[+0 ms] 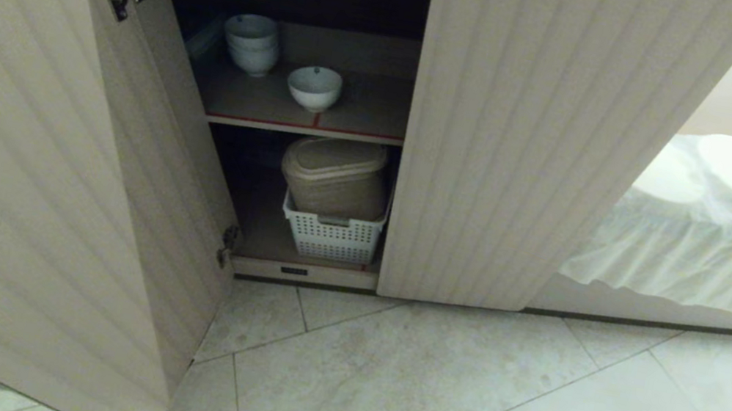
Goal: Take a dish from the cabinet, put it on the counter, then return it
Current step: Close the cabinet door
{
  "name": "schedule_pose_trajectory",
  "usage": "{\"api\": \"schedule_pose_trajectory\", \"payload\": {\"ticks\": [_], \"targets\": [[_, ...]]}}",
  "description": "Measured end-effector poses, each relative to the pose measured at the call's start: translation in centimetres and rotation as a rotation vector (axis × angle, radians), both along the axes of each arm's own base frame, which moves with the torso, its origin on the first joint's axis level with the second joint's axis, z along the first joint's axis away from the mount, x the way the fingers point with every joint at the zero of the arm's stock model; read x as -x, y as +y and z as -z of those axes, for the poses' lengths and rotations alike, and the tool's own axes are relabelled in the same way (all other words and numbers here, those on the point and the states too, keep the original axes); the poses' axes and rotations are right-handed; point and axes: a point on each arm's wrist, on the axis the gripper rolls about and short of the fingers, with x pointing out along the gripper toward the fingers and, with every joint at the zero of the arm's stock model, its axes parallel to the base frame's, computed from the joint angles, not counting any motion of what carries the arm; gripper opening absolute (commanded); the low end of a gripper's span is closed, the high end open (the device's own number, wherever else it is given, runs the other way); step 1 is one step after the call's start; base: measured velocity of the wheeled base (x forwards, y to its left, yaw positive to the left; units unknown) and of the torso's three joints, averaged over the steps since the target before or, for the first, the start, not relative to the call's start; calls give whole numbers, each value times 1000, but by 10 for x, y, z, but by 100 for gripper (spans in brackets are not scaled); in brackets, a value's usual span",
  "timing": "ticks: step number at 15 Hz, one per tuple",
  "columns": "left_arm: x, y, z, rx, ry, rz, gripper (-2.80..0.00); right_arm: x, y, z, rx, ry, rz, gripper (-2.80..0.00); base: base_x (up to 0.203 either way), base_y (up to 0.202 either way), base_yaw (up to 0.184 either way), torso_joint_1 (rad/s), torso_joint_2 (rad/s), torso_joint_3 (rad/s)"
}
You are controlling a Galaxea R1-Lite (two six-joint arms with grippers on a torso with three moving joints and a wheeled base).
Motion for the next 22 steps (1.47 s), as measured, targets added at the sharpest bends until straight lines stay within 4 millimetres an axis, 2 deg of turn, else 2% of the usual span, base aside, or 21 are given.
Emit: {"api": "schedule_pose_trajectory", "payload": {"ticks": [14, 22], "targets": [[0, 0, 0, 5, 0, -1, -280, 0, 0, 0, -1, 0, 1, -280, 0, 194, 0, 2, 3, 4], [0, 0, 0, 5, 0, 0, -280, 0, 0, 0, -1, 0, 1, -280, 0, 24, 0, 1, 0, 0]]}}
